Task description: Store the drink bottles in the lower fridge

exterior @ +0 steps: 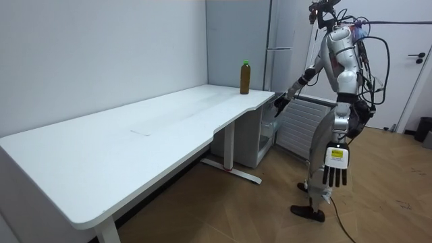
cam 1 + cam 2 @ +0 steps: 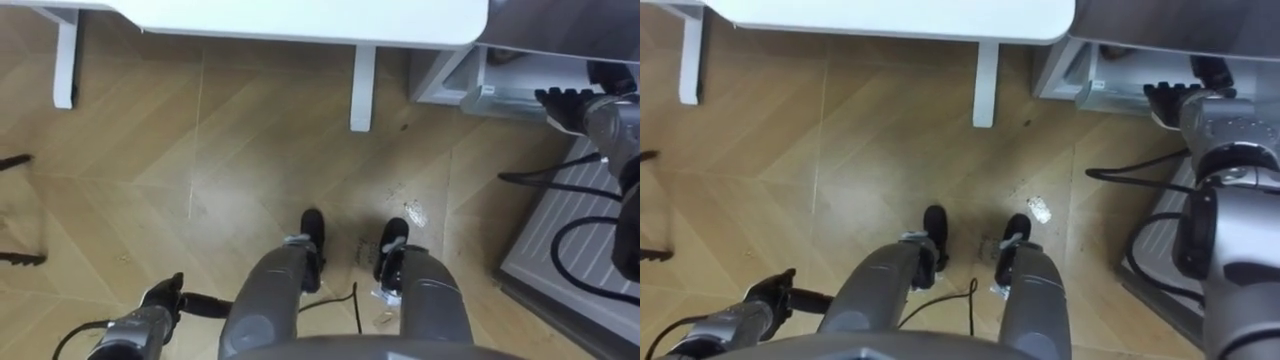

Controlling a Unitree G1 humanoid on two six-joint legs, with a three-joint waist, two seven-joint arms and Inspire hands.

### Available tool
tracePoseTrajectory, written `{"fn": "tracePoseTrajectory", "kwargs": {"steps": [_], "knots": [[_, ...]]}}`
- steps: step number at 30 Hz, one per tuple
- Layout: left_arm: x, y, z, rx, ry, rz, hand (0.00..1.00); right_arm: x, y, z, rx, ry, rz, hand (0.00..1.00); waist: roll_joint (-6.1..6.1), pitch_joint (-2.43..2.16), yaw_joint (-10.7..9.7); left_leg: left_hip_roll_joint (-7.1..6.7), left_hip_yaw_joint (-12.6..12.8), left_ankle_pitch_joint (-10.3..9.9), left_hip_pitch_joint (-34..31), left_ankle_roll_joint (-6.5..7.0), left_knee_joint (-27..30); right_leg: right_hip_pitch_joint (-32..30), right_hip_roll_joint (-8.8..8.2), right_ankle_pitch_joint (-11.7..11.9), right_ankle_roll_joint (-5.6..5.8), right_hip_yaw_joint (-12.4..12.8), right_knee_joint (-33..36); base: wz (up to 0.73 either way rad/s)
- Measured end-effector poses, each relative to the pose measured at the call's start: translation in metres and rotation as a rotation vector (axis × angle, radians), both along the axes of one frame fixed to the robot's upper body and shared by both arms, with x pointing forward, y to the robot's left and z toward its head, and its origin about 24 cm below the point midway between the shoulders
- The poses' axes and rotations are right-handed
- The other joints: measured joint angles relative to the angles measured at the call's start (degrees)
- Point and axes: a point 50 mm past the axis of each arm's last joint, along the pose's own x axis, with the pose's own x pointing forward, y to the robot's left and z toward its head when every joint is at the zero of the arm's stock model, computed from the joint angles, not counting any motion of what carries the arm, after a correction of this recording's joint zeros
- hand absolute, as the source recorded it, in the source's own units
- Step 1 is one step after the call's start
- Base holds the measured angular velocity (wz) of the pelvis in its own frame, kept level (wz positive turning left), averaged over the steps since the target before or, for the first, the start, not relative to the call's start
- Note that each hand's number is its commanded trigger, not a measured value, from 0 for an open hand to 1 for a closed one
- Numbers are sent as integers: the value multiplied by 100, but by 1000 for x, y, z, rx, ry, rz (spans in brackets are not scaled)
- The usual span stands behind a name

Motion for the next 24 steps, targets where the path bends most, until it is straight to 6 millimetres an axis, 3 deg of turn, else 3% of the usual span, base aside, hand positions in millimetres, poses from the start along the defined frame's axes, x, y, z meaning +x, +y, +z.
{"fn": "tracePoseTrajectory", "kwargs": {"steps": [2,9,12,19,24], "knots": [[-2,-1,-1,-9,5,2,0,-14,-4,-14,-4,25,-7,0,53,-29,31,10,-9,-1,283,-2,-124,326,20,0,9,-69,-166,7],[-2,0,0,-29,-7,31,0,-41,3,-46,-1,55,-10,0,88,-49,18,80,-10,-24,948,-37,-398,1132,173,61,51,-151,-676,1],[-3,-3,-1,-38,-6,30,0,-62,13,-69,22,77,-15,0,146,-97,-160,118,-107,-40,1274,-59,-552,1674,258,153,65,-324,-1115,23],[-13,-19,-7,-84,-21,55,0,-156,42,-134,16,315,86,0,245,-183,-321,92,-164,-99,2065,-107,-877,2560,332,174,125,-377,-1580,5],[-26,-17,-9,-62,-11,67,0,-207,60,-157,-11,494,244,0,196,-164,-544,86,-175,-137,2440,-152,-983,2899,336,58,132,-386,-1594,0]]}}
